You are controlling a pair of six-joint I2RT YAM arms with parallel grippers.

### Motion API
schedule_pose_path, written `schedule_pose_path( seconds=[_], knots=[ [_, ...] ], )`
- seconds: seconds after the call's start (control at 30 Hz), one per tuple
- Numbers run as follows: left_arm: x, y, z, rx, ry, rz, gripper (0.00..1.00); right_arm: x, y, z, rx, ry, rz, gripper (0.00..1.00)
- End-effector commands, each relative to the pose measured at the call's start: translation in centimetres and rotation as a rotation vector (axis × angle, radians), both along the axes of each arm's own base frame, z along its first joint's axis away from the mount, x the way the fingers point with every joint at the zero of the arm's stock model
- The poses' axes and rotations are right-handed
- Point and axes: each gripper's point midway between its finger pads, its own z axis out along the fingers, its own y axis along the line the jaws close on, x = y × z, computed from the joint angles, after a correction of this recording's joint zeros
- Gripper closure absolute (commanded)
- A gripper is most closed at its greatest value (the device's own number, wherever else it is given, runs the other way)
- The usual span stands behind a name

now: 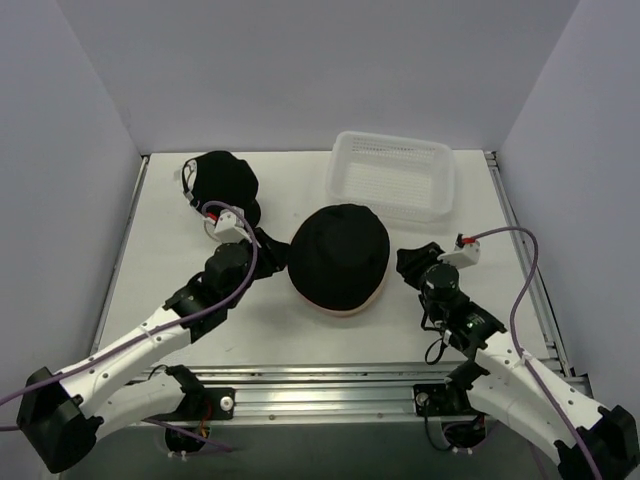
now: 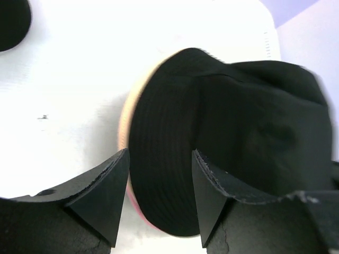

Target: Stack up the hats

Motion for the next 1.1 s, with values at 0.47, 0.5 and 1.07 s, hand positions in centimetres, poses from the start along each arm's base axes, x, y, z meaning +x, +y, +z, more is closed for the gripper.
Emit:
schedule_pose_path(
  seconds=[0.47, 0.5, 1.07],
  knots=[
    [5.0, -4.5, -6.8, 0.033, 0.097, -0.116, 0.42, 6.6, 3.8, -1.8, 0.168, -0.046, 0.269, 0.72],
    [5.1, -4.6, -7.2, 0.036, 0.104, -0.117, 0.42, 6.6, 3.7, -2.4, 0.163, -0.027, 0.261, 0.72],
    [2.3, 2.4, 3.1, 0.165, -0.01, 0.018, 0.04, 3.4, -1.5, 7.2, -0.056, -0.106, 0.151, 0.6]
  ],
)
